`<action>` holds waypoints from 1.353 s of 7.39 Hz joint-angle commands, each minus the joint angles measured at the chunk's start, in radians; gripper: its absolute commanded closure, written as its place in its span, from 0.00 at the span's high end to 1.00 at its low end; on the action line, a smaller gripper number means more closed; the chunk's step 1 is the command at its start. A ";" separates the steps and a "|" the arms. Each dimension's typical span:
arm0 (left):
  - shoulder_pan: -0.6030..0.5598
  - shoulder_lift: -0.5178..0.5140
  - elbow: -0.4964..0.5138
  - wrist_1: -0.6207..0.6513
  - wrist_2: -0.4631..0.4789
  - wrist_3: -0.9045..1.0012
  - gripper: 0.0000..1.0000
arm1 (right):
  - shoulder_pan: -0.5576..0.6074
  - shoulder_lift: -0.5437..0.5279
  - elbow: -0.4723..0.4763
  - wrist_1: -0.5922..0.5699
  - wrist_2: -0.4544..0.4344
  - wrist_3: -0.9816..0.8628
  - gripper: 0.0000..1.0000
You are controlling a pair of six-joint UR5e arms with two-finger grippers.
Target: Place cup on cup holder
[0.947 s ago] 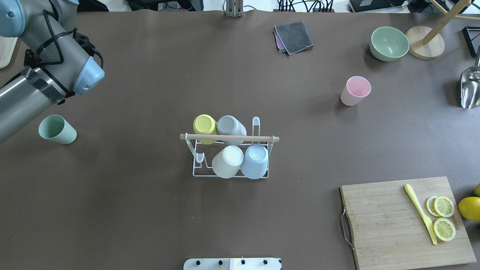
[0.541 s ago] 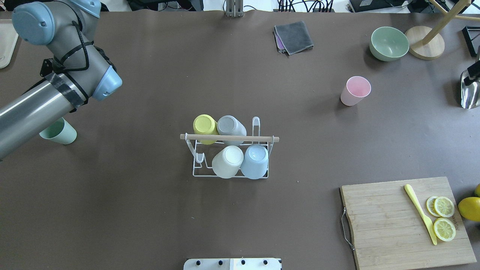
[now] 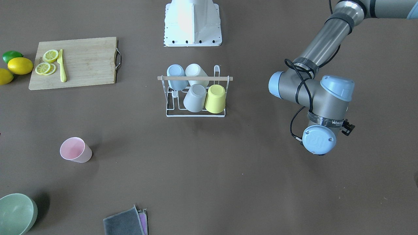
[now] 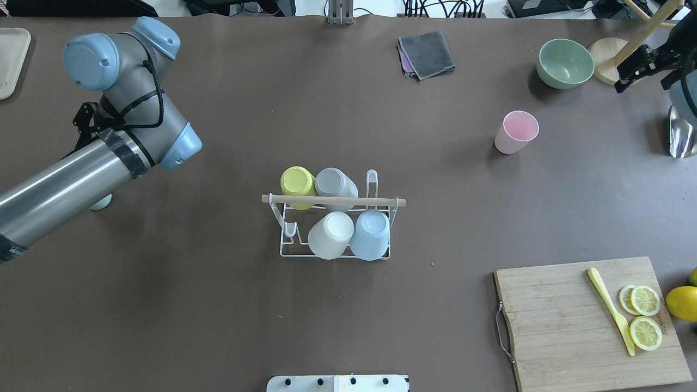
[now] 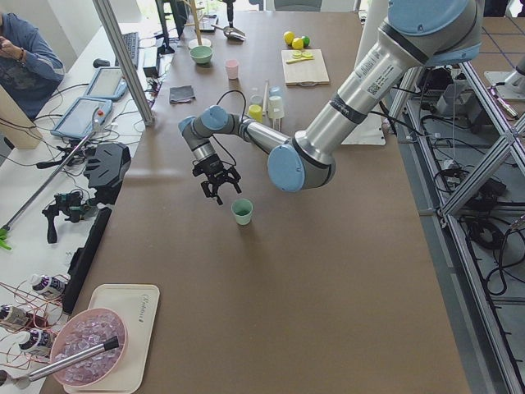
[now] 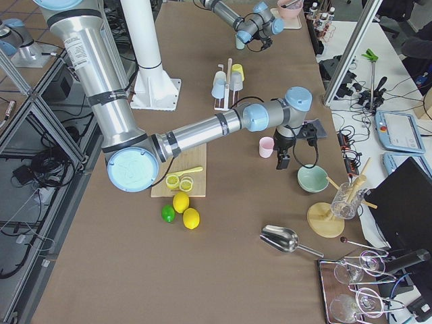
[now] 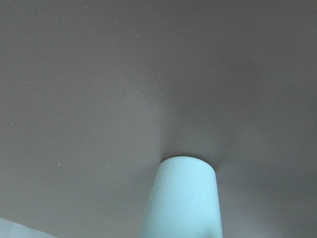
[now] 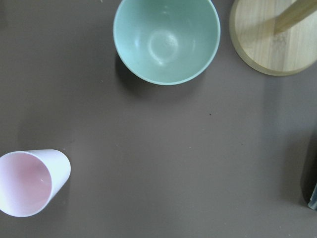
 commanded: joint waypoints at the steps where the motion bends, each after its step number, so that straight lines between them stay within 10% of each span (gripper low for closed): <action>1: 0.015 0.004 0.020 -0.003 0.039 0.085 0.98 | -0.056 0.124 -0.097 0.006 0.001 0.002 1.00; 10: 0.049 0.004 0.129 -0.010 0.024 0.146 0.97 | -0.125 0.520 -0.762 -0.005 0.127 -0.233 1.00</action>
